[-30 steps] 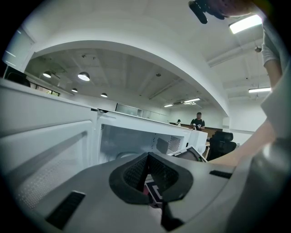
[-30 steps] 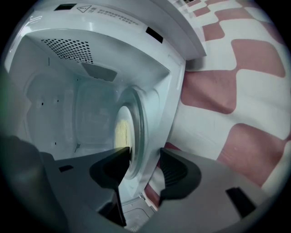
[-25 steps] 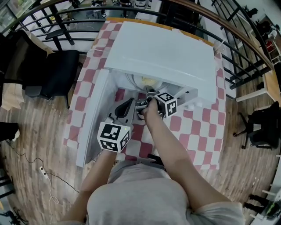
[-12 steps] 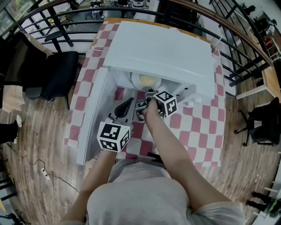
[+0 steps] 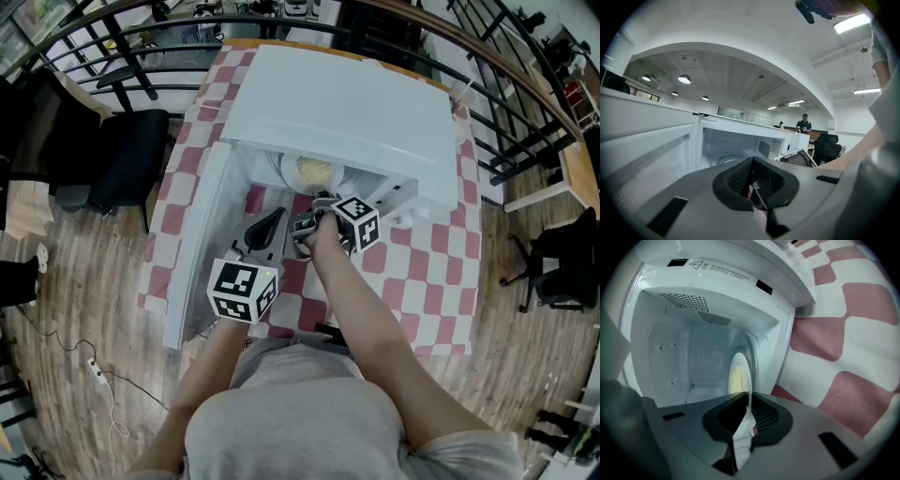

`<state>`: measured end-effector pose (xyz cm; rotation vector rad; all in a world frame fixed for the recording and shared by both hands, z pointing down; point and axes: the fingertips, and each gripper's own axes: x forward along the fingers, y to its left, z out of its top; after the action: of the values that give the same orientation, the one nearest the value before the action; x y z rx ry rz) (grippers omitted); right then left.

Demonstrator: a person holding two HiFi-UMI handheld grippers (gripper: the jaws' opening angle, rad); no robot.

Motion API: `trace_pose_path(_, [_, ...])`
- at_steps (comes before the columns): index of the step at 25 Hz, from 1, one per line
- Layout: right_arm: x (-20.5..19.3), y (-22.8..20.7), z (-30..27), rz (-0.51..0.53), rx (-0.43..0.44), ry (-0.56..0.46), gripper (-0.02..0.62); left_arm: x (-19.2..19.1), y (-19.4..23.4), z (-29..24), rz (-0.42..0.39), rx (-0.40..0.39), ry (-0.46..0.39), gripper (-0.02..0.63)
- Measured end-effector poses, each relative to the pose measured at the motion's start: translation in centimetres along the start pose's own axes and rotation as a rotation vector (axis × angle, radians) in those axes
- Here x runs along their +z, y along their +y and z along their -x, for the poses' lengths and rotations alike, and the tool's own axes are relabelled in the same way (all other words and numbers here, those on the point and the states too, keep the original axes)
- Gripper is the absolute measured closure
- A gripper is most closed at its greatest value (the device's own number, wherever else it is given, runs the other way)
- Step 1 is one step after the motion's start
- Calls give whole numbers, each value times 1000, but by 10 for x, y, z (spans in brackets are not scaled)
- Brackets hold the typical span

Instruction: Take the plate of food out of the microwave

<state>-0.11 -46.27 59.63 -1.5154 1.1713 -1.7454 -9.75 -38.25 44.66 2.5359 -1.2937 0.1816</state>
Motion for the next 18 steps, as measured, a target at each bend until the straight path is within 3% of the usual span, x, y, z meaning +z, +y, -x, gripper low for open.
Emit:
trace_pose_path(10, [1, 14, 9, -34, 181, 13, 563, -3, -6, 0, -3, -8, 9, 603])
trace_pose_path(18, [3, 3, 18, -45, 248, 11, 565, -6, -8, 4, -4, -5, 16, 603])
